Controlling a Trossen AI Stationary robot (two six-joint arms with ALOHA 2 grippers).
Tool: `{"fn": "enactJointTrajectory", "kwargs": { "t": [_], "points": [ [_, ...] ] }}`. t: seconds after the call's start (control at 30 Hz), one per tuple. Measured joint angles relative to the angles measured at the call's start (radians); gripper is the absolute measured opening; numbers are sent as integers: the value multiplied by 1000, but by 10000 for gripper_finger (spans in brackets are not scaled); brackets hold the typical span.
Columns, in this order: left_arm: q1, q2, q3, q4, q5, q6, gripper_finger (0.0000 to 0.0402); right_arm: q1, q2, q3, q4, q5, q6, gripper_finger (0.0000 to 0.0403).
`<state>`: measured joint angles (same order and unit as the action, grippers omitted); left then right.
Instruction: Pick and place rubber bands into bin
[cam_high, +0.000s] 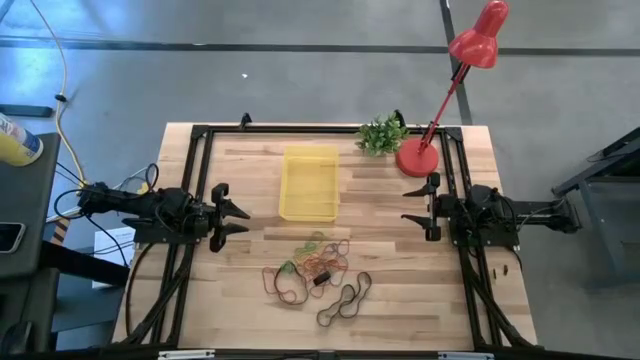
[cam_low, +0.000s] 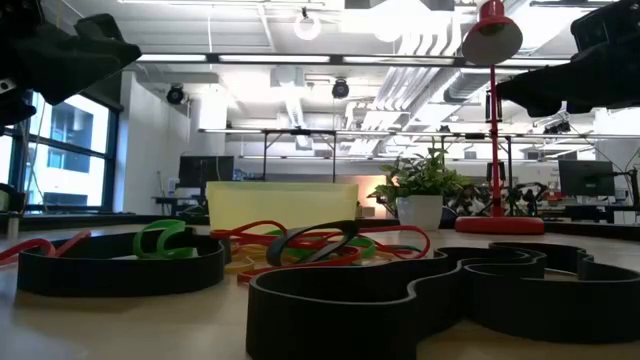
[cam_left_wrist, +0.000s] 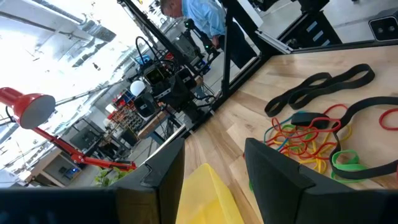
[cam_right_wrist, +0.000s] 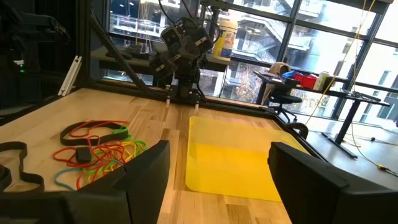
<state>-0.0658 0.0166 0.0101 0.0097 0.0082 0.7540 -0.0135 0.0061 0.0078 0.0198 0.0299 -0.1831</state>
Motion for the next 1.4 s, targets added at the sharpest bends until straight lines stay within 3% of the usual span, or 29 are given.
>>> {"fn": "enactJointTrajectory", "kwargs": {
  "t": [0.57, 0.73, 0.83, 1.07, 1.4],
  "points": [
    [0, 0, 0, 20, 0, -2, 156, 0, 0, 0, 0, 0, 0, 260],
    [0, 0, 0, 134, -1, -203, 156, 0, 0, 0, 19, 21, 18, 261],
    [0, 0, 0, 190, 0, -356, 156, 3, 0, 0, 113, 12, 216, 260],
    [0, 0, 0, 342, -24, -498, 156, 3, 0, 0, 260, 42, 614, 261],
    [0, 0, 0, 510, -29, -579, 156, 3, 0, 0, 454, 33, 879, 261]
  ]
}}
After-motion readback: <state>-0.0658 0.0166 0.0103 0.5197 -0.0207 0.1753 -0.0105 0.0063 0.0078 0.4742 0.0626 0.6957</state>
